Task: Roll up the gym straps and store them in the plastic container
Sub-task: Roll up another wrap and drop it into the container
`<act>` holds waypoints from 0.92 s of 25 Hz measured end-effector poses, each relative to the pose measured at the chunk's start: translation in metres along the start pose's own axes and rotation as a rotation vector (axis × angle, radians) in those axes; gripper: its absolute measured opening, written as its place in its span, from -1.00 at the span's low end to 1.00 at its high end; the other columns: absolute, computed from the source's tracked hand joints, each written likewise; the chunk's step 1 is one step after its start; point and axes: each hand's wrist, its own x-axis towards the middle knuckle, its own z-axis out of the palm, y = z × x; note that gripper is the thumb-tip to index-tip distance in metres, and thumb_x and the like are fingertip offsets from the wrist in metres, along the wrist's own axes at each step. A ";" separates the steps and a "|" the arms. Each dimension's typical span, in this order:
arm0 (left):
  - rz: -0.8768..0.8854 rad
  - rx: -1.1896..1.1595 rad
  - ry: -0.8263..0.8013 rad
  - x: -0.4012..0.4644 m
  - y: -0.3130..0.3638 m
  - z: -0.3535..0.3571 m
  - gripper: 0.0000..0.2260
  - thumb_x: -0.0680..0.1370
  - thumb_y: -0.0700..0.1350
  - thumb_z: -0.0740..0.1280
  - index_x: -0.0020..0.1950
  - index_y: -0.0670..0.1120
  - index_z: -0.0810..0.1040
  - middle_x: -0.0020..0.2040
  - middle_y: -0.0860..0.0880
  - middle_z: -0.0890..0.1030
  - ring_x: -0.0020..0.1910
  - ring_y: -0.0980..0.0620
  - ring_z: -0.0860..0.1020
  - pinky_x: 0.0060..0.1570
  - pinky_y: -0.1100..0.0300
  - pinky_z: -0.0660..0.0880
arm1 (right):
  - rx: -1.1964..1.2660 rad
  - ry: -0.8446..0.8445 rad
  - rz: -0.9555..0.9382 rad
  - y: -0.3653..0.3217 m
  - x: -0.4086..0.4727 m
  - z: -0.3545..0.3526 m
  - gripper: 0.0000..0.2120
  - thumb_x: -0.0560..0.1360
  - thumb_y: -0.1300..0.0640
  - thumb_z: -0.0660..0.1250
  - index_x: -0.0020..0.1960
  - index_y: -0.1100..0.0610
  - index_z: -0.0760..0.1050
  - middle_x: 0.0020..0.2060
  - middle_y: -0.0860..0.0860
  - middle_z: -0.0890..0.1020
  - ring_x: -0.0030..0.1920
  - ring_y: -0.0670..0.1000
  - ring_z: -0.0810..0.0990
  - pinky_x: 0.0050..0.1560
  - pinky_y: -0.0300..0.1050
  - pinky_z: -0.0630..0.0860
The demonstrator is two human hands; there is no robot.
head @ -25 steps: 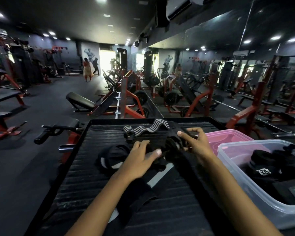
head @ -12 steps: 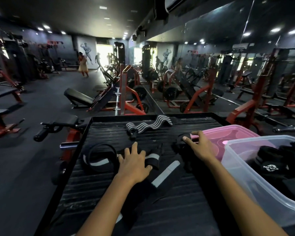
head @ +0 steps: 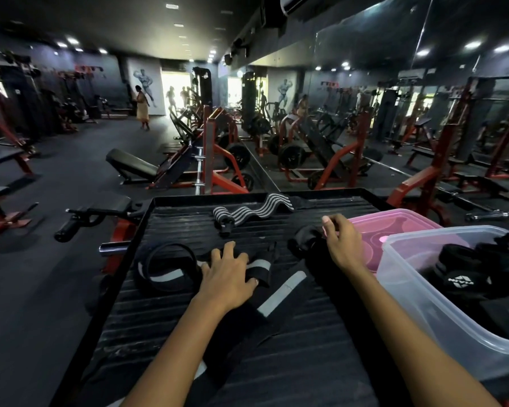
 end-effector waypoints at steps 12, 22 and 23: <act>0.044 -0.656 0.417 0.012 -0.022 -0.015 -0.70 0.51 -0.26 0.31 0.23 -0.08 0.52 0.20 0.01 0.47 0.21 0.06 0.47 0.17 0.31 0.35 | -0.082 -0.463 -0.419 -0.062 0.011 0.097 -0.79 0.46 0.19 0.41 0.06 0.23 0.51 0.01 0.16 0.59 0.07 0.13 0.56 0.08 -0.14 0.42; 0.093 -0.602 0.549 0.023 -0.034 -0.001 -0.66 0.53 -0.21 0.32 0.29 -0.03 0.42 0.25 0.10 0.38 0.29 0.13 0.39 0.27 0.34 0.32 | -0.495 -0.542 -0.357 -0.092 0.055 0.219 -0.58 0.54 0.12 0.26 0.34 0.21 0.26 0.21 0.29 0.45 0.20 0.32 0.46 0.15 0.10 0.40; 0.092 -0.603 0.566 0.024 -0.033 -0.001 -0.66 0.53 -0.21 0.32 0.29 -0.04 0.41 0.26 0.09 0.37 0.29 0.14 0.39 0.25 0.37 0.30 | -0.462 -0.546 -0.384 -0.090 0.055 0.219 -0.63 0.52 0.20 0.25 0.30 0.22 0.30 0.15 0.29 0.49 0.15 0.30 0.50 0.08 0.07 0.41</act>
